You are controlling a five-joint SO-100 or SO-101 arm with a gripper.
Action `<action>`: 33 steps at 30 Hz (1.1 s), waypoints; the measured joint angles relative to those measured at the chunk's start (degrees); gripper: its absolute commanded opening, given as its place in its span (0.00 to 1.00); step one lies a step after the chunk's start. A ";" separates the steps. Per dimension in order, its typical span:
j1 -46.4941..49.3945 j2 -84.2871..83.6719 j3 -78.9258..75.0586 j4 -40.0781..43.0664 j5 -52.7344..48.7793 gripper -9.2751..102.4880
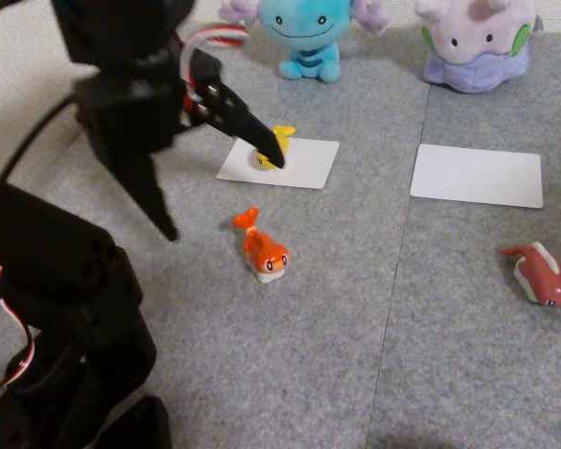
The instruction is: Wooper wants to eat egg sudhi, and Goomy wants to eat shrimp sushi
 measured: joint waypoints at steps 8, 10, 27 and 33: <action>8.17 -9.14 1.14 -8.70 -9.93 0.50; 7.47 -13.27 1.14 -9.67 -9.76 0.46; 8.44 -26.98 -0.35 -18.11 -6.77 0.31; 9.40 -27.07 -0.62 -20.30 -5.98 0.18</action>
